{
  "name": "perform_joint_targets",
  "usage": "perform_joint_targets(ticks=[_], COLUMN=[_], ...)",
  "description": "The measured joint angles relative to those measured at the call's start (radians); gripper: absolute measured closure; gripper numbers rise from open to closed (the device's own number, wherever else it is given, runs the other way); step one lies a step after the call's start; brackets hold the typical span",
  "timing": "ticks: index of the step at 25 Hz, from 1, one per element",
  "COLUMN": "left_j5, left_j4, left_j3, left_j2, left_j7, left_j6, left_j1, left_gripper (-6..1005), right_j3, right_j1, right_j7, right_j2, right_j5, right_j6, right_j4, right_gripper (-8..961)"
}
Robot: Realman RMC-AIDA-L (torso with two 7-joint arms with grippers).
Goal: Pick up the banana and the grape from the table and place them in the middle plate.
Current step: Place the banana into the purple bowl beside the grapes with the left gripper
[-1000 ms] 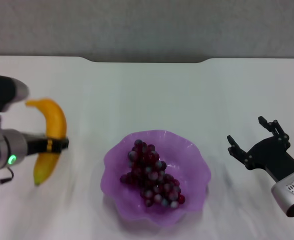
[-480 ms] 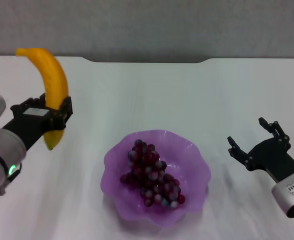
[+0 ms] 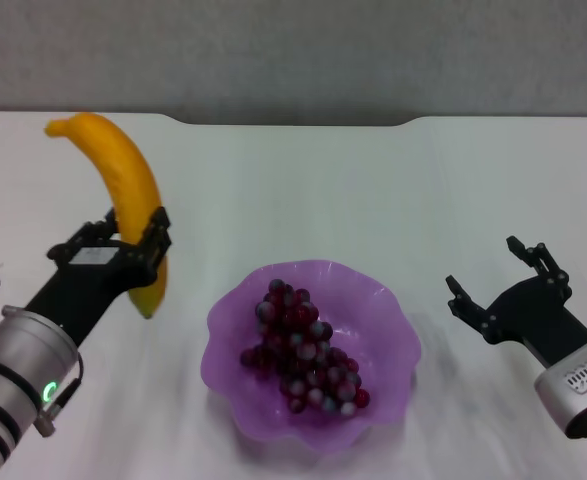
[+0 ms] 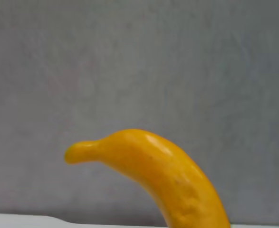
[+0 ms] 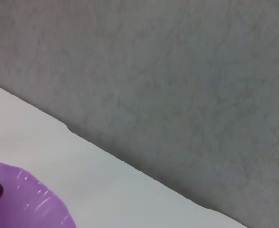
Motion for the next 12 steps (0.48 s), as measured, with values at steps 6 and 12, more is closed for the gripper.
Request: perform_joint_targets(ticks=[6, 12], left_j5=[0.052, 0.103], left_j4=[-0.059, -0.209], left_j3=[0.052, 0.091], left_j2=[0.035, 0.064], left_j7=[-0.110, -0.071], left_j6=[-0.017, -0.254], left_j1=[0.011, -0.003], left_gripper=[493, 492], right_j3=[-0.001, -0.001], right_j1=[0.000, 0.004], right_j7=[-0.002, -0.003], right_j2=[0.000, 0.000], right_j5=[0.001, 0.001], right_j6=[0.000, 0.000], right_j4=[-0.007, -0.015], right_gripper=[47, 47])
